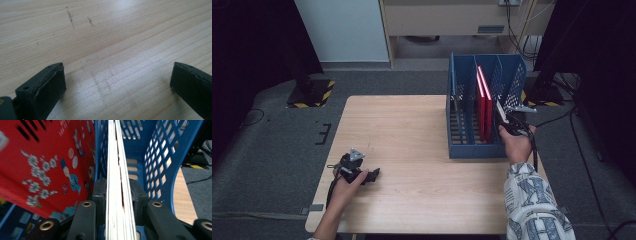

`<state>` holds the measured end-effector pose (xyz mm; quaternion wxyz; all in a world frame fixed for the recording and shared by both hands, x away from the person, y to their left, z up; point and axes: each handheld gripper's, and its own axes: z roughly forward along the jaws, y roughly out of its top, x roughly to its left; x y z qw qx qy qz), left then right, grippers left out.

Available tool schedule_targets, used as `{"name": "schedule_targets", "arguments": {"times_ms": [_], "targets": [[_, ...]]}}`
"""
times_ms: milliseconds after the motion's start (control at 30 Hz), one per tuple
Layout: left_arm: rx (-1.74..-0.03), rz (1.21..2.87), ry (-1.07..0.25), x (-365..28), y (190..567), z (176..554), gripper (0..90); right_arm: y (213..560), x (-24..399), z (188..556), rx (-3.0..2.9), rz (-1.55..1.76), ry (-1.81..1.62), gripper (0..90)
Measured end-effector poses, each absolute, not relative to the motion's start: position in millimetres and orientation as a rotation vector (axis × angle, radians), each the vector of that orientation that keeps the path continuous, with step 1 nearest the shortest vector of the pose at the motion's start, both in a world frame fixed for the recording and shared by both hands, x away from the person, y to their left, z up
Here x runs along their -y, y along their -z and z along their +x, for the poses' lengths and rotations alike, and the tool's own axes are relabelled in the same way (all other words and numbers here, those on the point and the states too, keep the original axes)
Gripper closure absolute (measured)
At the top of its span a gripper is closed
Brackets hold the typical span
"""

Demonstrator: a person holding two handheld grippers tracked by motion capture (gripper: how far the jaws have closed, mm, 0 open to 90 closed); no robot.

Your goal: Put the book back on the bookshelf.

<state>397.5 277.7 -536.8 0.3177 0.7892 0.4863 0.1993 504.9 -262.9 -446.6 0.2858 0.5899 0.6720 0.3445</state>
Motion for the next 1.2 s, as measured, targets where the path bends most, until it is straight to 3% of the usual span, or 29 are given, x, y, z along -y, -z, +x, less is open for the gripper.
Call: {"name": "schedule_targets", "arguments": {"times_ms": [767,1200], "targets": [[-1.270,2.081,-0.520,-276,537,397,0.0,428,271,464,-1.798,1.497,-1.054,63.4],[-1.268,2.082,-0.520,-276,537,397,0.0,439,267,460,-1.820,1.485,-1.012,69.0]]}}
